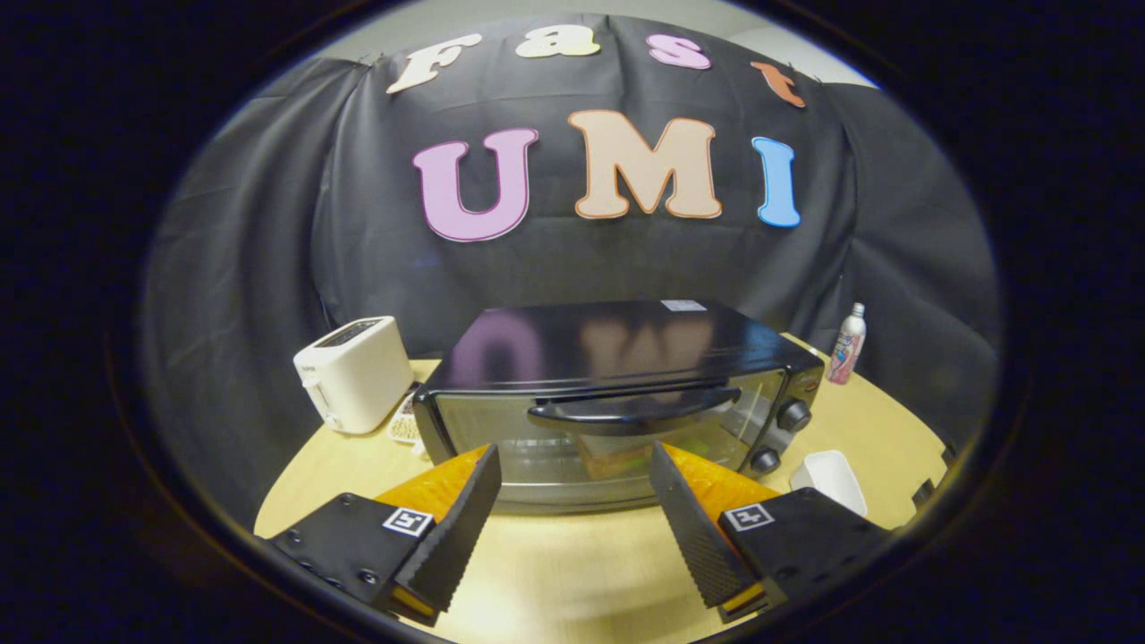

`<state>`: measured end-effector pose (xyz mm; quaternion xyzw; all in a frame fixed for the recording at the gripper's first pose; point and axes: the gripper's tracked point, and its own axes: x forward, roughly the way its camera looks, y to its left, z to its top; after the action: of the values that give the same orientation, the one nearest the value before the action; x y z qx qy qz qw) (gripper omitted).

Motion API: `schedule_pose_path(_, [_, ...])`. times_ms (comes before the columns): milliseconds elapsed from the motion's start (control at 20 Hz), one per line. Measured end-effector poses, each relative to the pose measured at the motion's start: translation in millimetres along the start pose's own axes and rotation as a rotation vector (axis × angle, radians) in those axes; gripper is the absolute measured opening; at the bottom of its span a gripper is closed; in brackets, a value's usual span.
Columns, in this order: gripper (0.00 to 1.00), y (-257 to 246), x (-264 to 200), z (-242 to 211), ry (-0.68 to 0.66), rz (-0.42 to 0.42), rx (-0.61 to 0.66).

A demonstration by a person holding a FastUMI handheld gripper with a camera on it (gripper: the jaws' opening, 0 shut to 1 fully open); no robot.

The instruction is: Open the toaster oven, put the food inside, and close the toaster oven door.

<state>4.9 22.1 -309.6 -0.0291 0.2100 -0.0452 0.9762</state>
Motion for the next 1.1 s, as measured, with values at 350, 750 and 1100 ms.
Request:
schedule_pose_path(350, [1.0,-13.6,-12.9,12.6,-0.032,-0.016,-0.024])
schedule_pose_path(750, [1.0,-14.2,-55.9,128.0,-0.225,-0.01,-0.084])
schedule_pose_path(1100, [1.0,-10.2,-93.6,242.0,-0.39,0.031,-0.086])
